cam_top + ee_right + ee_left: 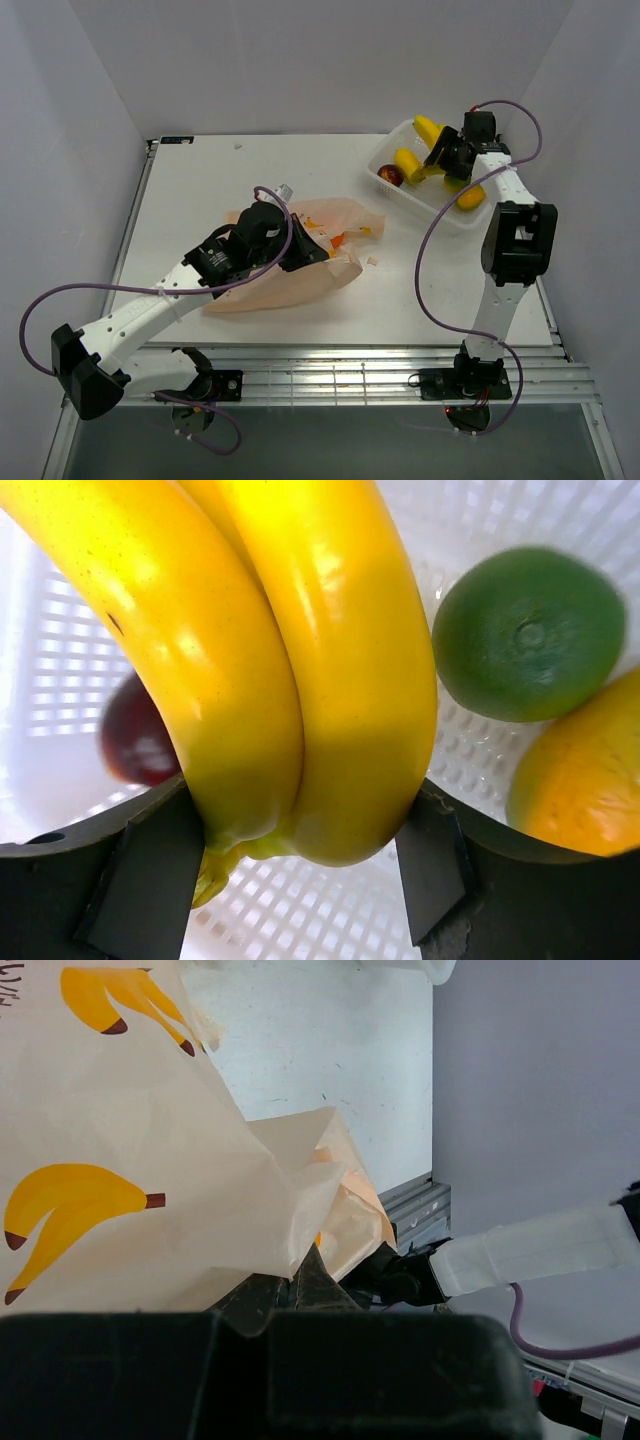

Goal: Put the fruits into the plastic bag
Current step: Pick up the fake fruit from the bin, then place the fake fruit in the plastic bag.

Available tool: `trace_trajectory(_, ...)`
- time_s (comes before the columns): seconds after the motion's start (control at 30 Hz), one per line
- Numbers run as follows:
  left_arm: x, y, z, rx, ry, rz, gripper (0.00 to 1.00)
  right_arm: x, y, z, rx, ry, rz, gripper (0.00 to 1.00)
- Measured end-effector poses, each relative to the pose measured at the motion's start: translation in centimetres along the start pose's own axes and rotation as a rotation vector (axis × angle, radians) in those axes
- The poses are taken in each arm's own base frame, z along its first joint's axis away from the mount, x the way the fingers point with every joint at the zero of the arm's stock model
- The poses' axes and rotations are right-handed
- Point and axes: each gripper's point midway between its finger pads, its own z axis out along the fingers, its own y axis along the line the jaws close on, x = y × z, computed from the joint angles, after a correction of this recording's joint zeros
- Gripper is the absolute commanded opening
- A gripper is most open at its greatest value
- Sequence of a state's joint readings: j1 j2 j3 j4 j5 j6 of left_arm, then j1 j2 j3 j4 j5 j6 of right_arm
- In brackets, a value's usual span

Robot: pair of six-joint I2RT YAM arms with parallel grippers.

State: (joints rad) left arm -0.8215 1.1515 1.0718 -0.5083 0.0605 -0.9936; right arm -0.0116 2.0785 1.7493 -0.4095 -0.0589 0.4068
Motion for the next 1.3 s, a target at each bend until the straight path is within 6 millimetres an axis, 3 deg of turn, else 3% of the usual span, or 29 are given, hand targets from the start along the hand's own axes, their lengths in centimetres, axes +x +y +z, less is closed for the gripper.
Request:
trace_trajectory(0.17, 0.4, 0.5, 0.2, -0.009, 0.012, -0.003, 0.00, -4.0, 1.9, -6.2, -0.035, -0.154, -0.052, 0.08)
trace_trajectory(0.27, 0.7, 0.6, 0.3, -0.009, 0.021, -0.003, 0.00, -4.5, 2.7, -9.2, -0.064, -0.189, -0.097, 0.08)
trace_trajectory(0.37, 0.9, 0.7, 0.4, -0.005, 0.031, -0.004, 0.00, -3.2, 3.3, -11.4, -0.107, -0.168, -0.139, 0.08)
trace_trajectory(0.53, 1.3, 0.9, 0.4, -0.002, 0.046, 0.004, 0.00, 4.0, 4.0, -15.5, -0.178, -0.054, -0.213, 0.08)
trace_trajectory(0.73, 1.7, 0.8, 0.4, 0.011, 0.068, 0.031, 0.00, 15.6, 8.5, -19.9, -0.310, 0.128, -0.412, 0.08)
trace_trajectory(0.8, 1.9, 0.9, 0.5, 0.012, 0.078, 0.037, 0.00, 19.7, 8.1, -20.6, -0.336, 0.209, -0.446, 0.08)
trace_trajectory(0.9, 2.0, 1.1, 0.8, 0.006, 0.088, 0.041, 0.00, 24.3, 5.4, -20.5, -0.290, 0.335, -0.455, 0.08)
trace_trajectory(1.03, 2.1, 1.2, 0.9, 0.003, 0.093, 0.045, 0.00, 27.7, 4.1, -21.0, -0.266, 0.443, -0.487, 0.08)
trace_trajectory(1.3, 2.1, 1.0, 0.9, 0.012, 0.093, 0.045, 0.00, 29.8, 5.8, -22.9, -0.363, 0.488, -0.549, 0.08)
